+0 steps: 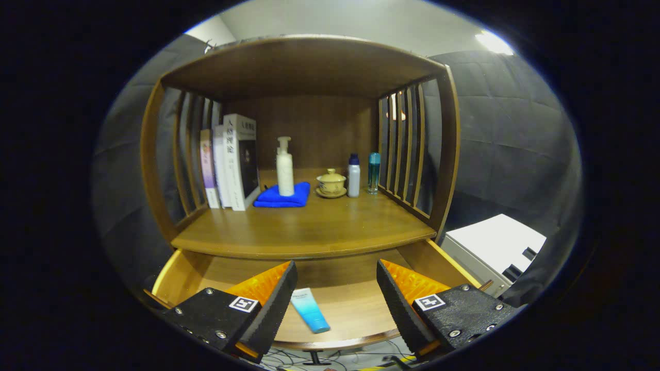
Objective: Pull open the drawer, take out the items inside it, and place them on the countertop above the cabinet.
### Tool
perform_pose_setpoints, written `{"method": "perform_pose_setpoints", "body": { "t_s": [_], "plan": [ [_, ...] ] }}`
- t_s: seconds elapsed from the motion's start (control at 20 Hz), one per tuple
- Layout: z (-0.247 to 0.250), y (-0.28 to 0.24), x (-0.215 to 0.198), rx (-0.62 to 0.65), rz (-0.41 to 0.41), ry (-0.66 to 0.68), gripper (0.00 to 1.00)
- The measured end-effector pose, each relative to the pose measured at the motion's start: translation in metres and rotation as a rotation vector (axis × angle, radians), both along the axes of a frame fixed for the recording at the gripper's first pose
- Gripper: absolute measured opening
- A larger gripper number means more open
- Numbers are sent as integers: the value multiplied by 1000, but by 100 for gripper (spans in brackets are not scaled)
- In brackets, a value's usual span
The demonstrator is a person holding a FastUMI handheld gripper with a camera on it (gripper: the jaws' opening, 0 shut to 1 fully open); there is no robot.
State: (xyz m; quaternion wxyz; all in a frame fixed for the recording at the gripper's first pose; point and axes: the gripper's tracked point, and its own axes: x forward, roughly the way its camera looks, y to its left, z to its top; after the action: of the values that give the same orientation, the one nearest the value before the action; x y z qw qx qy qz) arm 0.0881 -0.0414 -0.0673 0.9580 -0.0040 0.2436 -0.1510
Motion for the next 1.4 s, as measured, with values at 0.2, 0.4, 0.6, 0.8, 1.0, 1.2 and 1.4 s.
{"method": "perform_pose_setpoints", "body": {
  "t_s": [0.2, 0.4, 0.6, 0.8, 1.0, 1.2, 1.4],
  "plan": [
    [-32, 0, 10, 24, -20, 148, 95],
    [-70, 9, 5, 50, -38, 342, 95],
    [-103, 19, 6, 52, -3, 489, 95],
    [-135, 30, -1, 49, 26, 636, 91],
    [-151, 37, -1, 69, 24, 713, 86],
    [-163, 41, -6, 150, -5, 756, 79],
    [-171, 48, -9, 223, -4, 774, 75]
  ]
}}
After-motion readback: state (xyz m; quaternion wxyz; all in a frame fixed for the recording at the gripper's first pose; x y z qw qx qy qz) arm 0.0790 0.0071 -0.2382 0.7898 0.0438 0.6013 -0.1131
